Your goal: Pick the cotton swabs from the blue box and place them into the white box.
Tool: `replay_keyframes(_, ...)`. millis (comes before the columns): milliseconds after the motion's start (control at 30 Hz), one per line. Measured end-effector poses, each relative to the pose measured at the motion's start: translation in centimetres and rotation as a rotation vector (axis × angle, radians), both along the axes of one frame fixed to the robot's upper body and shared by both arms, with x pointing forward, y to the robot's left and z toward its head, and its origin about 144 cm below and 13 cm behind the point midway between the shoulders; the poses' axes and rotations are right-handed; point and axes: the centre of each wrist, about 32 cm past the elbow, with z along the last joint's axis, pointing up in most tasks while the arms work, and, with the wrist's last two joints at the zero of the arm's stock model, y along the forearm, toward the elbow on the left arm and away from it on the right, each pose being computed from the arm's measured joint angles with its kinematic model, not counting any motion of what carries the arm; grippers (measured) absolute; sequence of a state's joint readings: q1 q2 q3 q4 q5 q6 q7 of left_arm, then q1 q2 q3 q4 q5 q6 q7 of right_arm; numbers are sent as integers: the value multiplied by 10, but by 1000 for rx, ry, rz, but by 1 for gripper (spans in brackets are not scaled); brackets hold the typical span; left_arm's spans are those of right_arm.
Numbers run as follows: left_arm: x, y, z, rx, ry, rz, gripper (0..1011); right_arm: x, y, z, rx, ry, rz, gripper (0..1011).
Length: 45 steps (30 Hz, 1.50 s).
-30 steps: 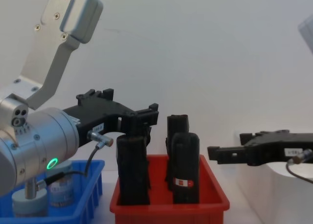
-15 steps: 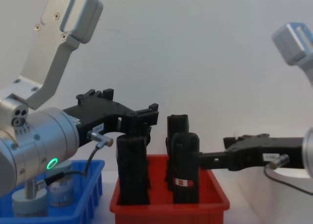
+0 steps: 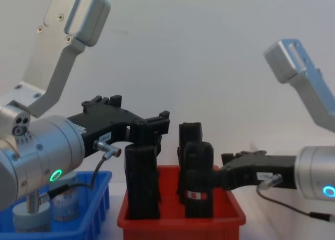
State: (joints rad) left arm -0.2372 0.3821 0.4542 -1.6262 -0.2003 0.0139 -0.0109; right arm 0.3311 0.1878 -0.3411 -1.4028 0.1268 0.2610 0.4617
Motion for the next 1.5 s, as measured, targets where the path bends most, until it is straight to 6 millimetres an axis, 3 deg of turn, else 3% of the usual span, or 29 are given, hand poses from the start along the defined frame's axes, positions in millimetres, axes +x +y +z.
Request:
replay_keyframes(567, 0, 0, 0, 0, 0, 0, 1004, 9, 18, -13, 27, 13, -7, 998)
replay_keyframes(800, 0, 0, 0, 0, 0, 0, 1004, 10, 21, -15, 31, 15, -9, 863)
replay_keyframes(1233, 0, 0, 0, 0, 0, 0, 1004, 11, 23, -17, 35, 16, -10, 460)
replay_keyframes(1500, 0, 0, 0, 0, 0, 0, 1004, 12, 24, -17, 36, 17, -10, 394)
